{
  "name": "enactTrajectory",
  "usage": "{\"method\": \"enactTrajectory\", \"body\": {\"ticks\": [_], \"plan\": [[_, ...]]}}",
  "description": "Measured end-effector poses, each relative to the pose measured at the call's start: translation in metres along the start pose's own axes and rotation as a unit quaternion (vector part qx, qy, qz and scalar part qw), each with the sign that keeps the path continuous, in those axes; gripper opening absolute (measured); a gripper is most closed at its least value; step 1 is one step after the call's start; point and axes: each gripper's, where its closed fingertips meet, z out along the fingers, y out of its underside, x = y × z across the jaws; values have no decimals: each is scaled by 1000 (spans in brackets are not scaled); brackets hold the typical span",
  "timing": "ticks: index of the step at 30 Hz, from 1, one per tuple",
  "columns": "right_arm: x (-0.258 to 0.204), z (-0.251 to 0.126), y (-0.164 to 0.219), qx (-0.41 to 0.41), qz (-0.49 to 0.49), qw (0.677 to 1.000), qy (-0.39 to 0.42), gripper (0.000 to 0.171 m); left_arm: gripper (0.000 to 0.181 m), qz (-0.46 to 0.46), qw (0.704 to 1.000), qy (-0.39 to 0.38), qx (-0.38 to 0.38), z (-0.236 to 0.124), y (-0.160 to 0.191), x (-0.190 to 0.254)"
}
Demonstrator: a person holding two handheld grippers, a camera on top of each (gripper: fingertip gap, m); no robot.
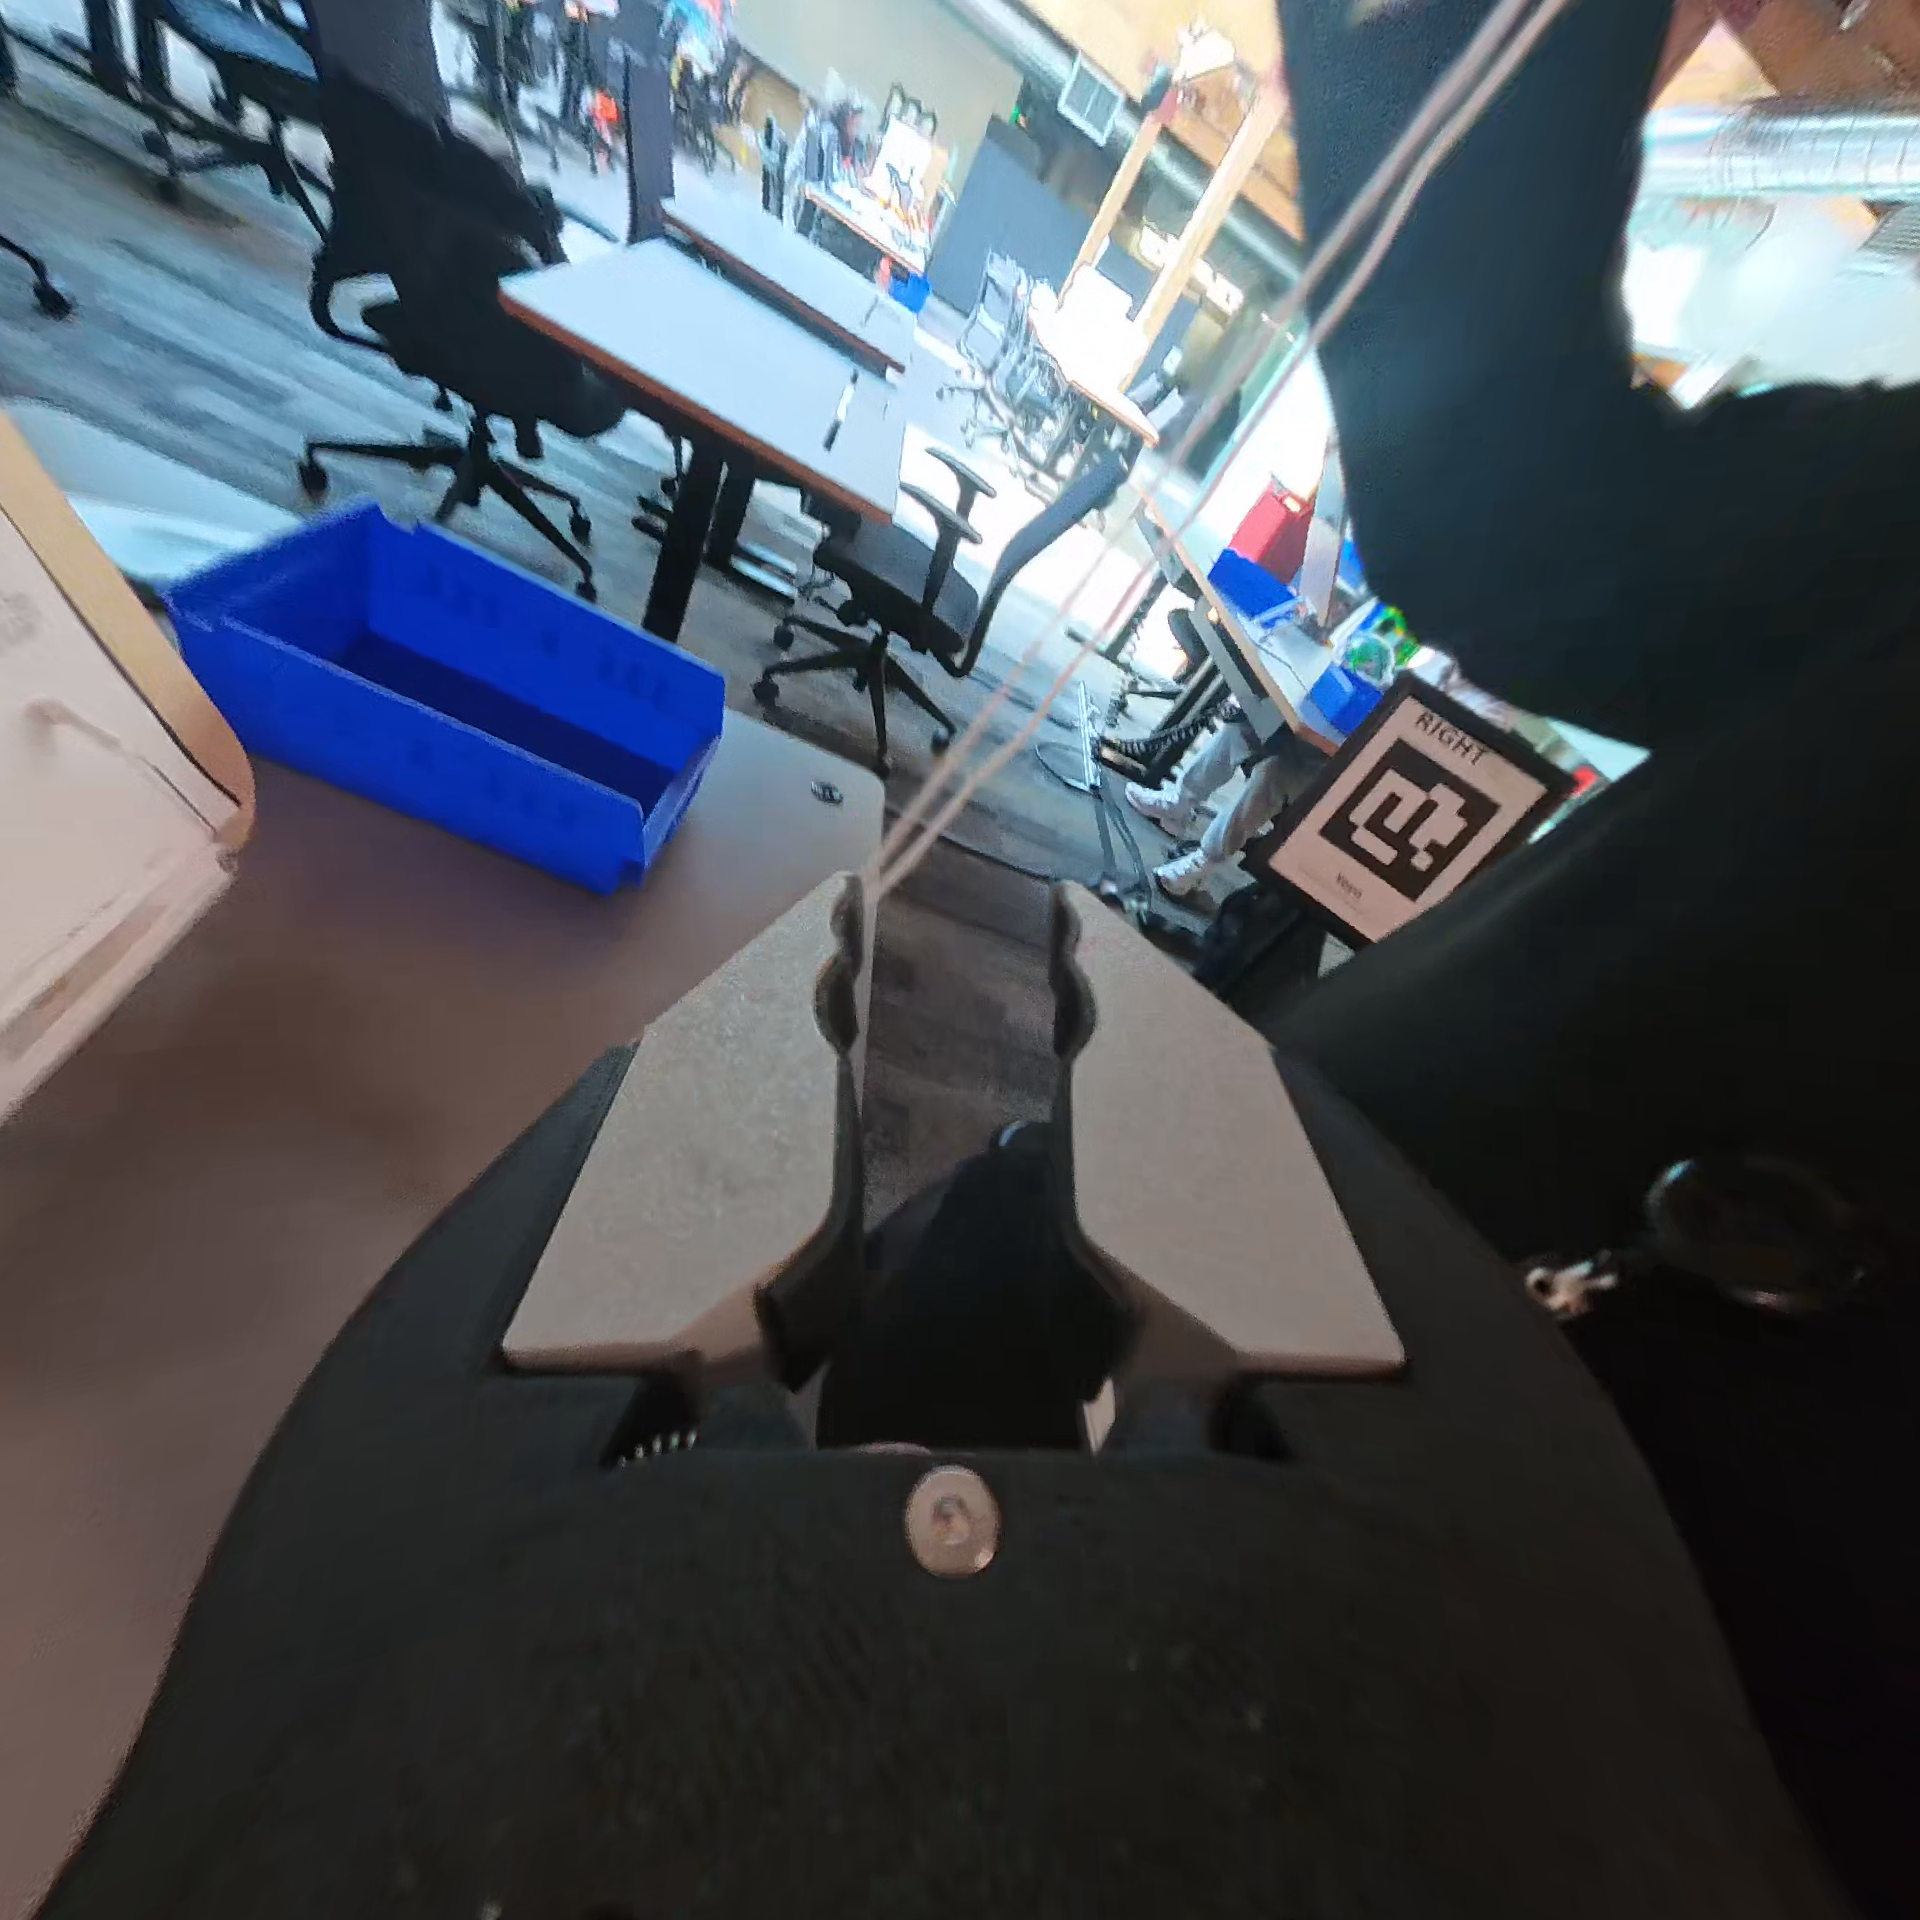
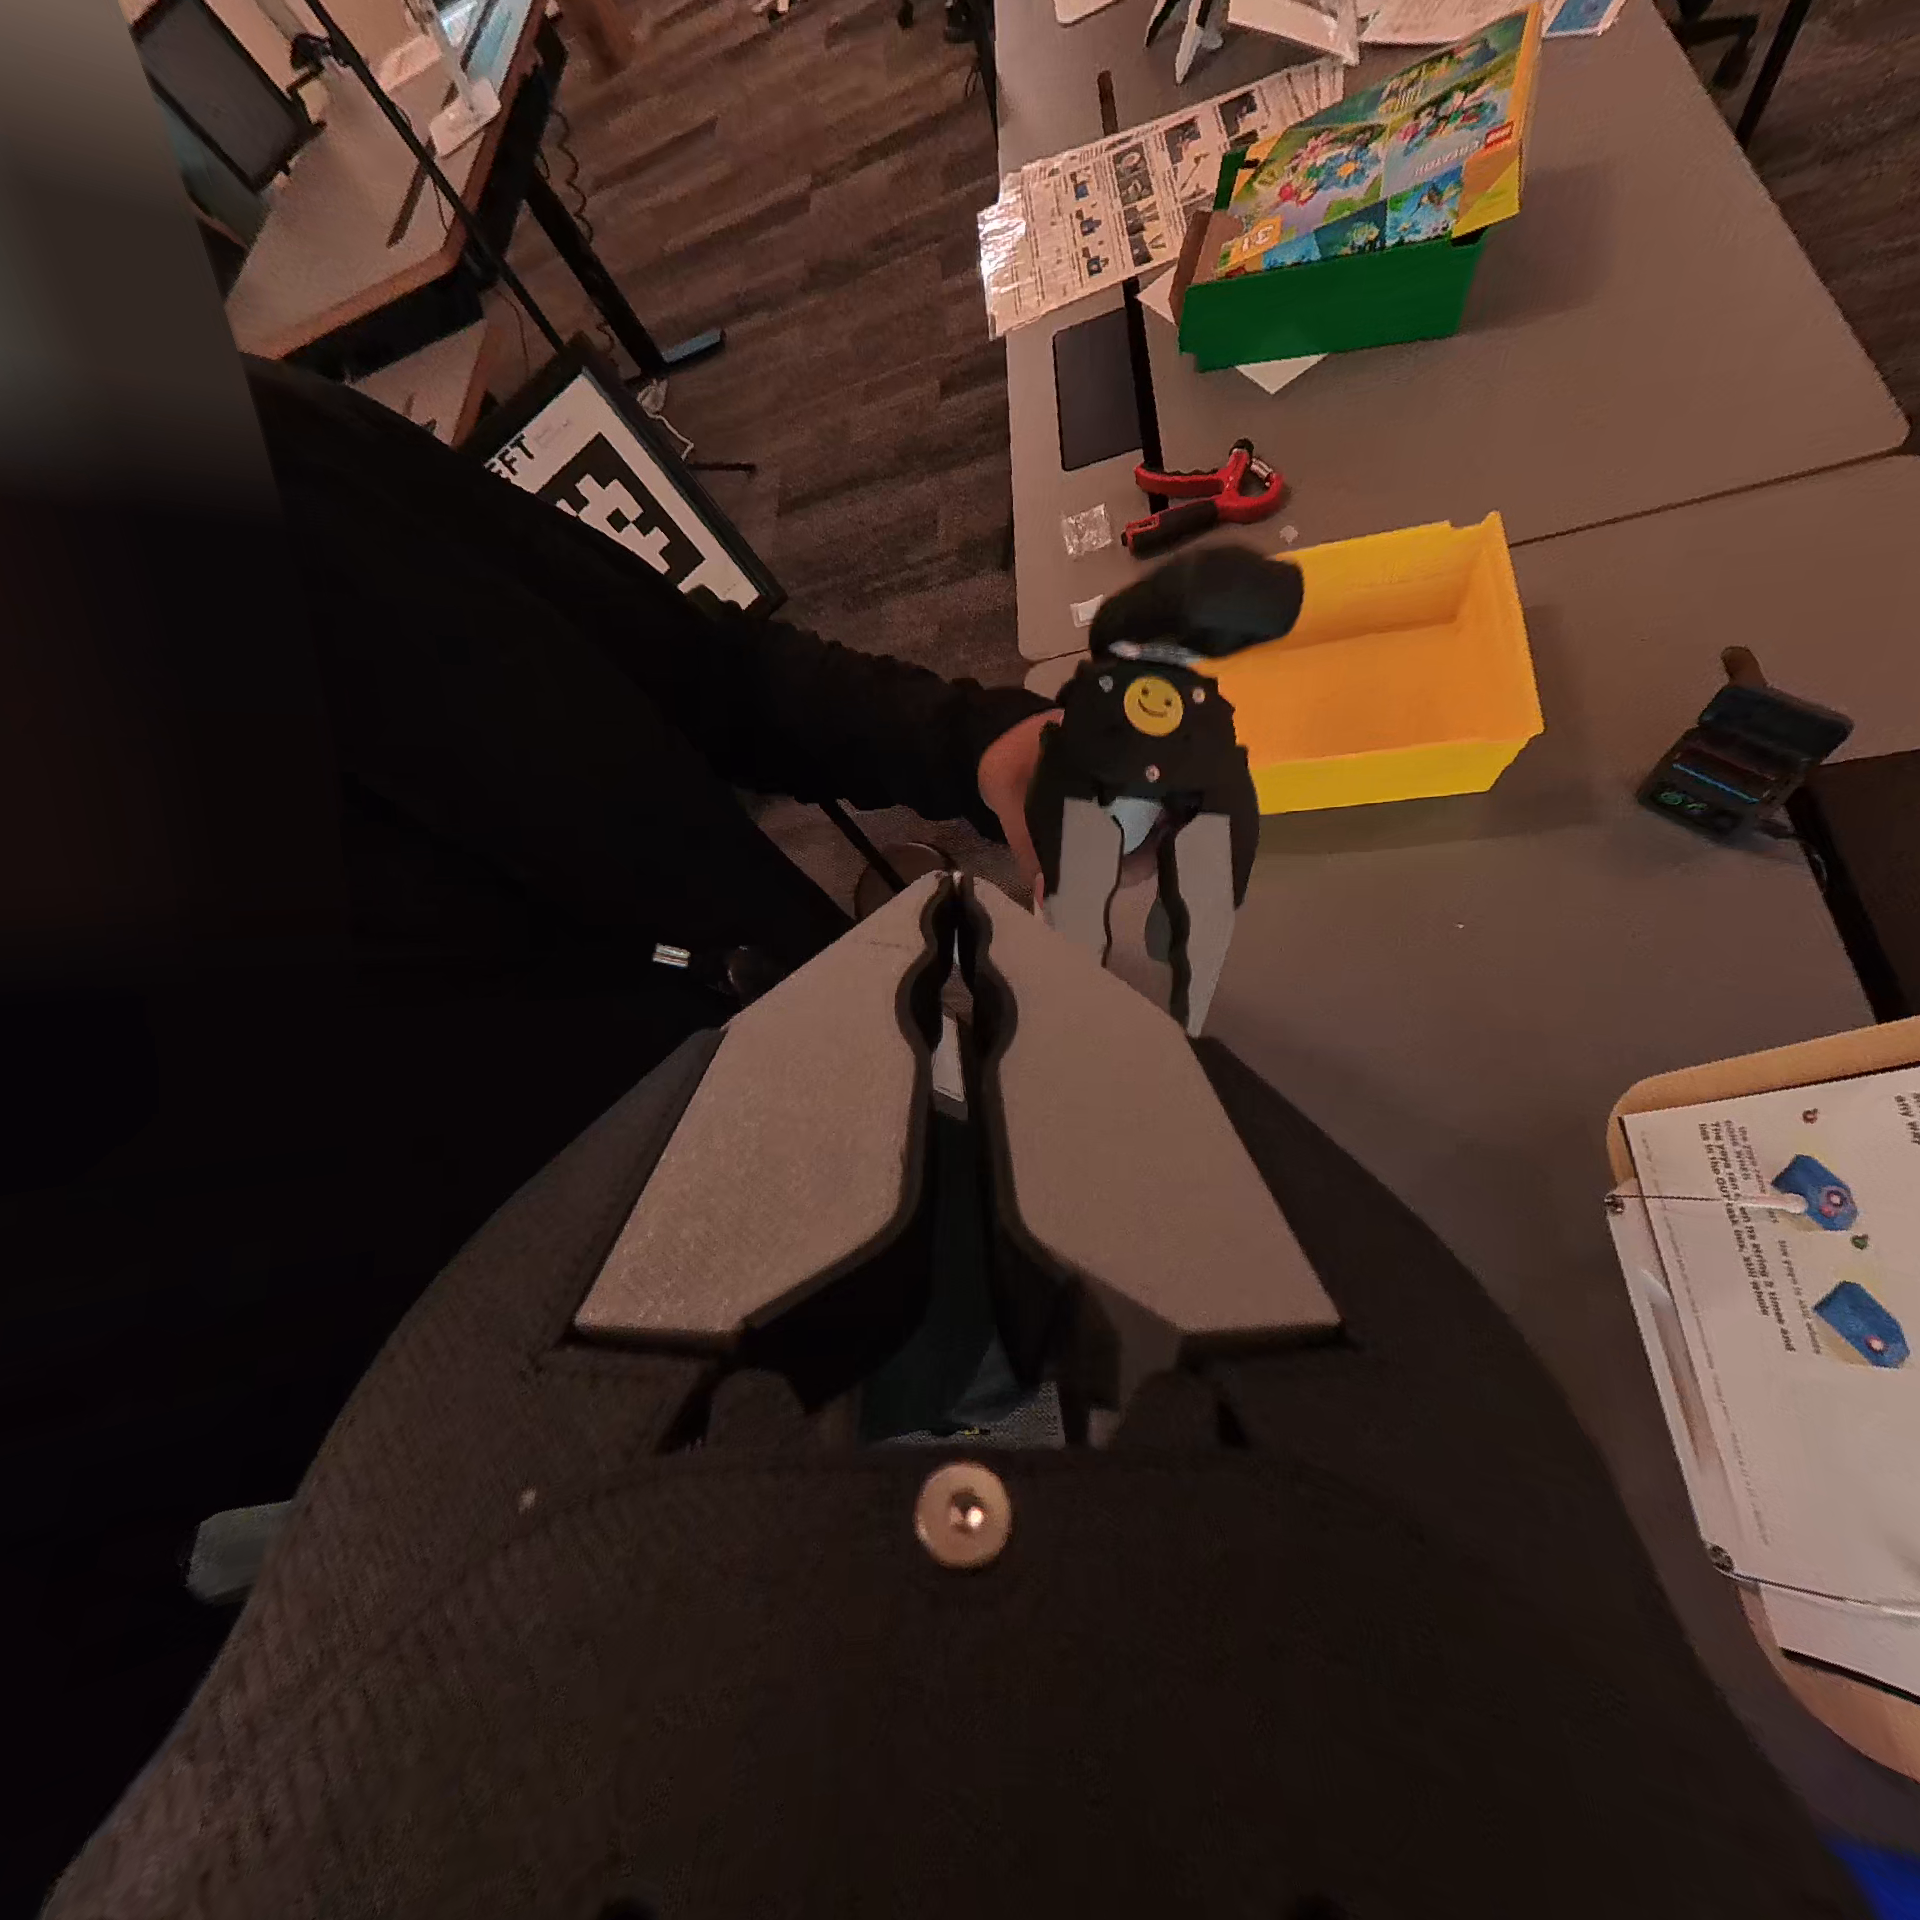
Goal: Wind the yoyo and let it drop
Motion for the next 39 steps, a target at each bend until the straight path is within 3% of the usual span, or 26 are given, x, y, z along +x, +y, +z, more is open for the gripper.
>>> {"method": "enactTrajectory", "body": {"ticks": [3,5,6,7,12,17,21,26,29,34,37,39], "plan": [[5,9,10,-9,8,1000,-5,0,45,49,998,-16,26,2,-34,15],[4,14,13,-7,14,1000,-19,0,43,73,997,-13,13,9,-45,25],[5,15,15,-8,14,1000,-20,0,30,83,997,-7,-3,13,-44,28],[7,16,18,-10,13,1000,-17,0,0,96,995,7,-23,14,-41,33],[15,10,34,-12,19,1000,-6,0,0,90,991,66,-79,1,-22,58],[19,6,54,-24,16,1000,9,0,0,24,988,141,-64,-27,-18,88],[6,8,54,4,15,999,-35,0,0,20,997,58,-56,-34,-11,58],[-4,17,45,18,6,997,-75,0,5,-16,997,68,-31,-23,-16,56],[-1,27,45,6,3,997,-76,0,39,-24,999,9,-29,-15,-22,39],[3,41,44,-6,5,998,-64,0,36,-2,1000,-6,-1,-2,-44,47],[-3,45,45,-21,-12,998,-63,0,33,37,997,-67,-5,2,-49,32],[-8,45,44,-24,-21,997,-67,0,33,37,998,-54,-11,5,-48,30]]}}
